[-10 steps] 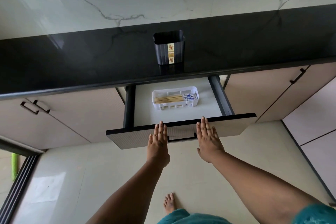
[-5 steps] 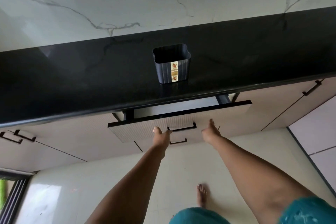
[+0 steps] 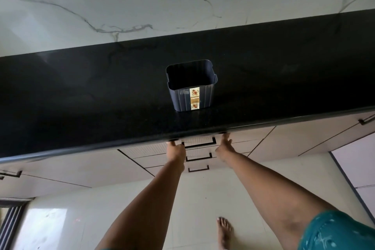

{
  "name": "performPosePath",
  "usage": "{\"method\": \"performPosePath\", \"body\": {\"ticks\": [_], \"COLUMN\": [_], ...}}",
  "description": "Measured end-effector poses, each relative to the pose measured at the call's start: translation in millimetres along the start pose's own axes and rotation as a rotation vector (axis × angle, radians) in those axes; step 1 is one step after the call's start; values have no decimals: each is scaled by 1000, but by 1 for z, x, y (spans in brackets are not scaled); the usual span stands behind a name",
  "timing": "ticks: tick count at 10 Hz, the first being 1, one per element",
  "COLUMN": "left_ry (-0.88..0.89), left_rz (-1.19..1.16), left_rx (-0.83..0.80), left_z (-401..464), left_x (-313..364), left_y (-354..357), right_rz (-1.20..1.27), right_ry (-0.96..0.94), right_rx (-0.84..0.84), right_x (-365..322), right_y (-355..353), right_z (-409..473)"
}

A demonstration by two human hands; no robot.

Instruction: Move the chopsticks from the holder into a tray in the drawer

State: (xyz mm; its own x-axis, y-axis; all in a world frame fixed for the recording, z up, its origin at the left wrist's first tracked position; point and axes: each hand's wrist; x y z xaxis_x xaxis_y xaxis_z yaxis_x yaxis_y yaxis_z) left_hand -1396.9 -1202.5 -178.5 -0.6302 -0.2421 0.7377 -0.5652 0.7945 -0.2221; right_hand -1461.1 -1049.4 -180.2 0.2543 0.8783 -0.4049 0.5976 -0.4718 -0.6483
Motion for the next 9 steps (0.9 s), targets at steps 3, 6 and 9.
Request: {"method": "performPosePath", "body": {"ticks": [3, 6, 9], "left_ry": [131, 712, 1130], "left_rz": [281, 936, 928], "left_rx": [-227, -111, 179], "left_z": [-7, -72, -113], "left_x": [-6, -63, 2], "left_y": [-17, -21, -53], "right_rz": [-34, -306, -467], "right_ry": [-77, -251, -525], "right_rx": [134, 399, 712], "right_x": [20, 27, -5], "right_y": [-3, 40, 11], "right_z": [-2, -68, -126]}}
Point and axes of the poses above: each hand's wrist, its own z-axis towards the middle knuckle, its own y-axis out of the palm, x = y × z, and after that the axes turned 4 degrees about -z, right-handed
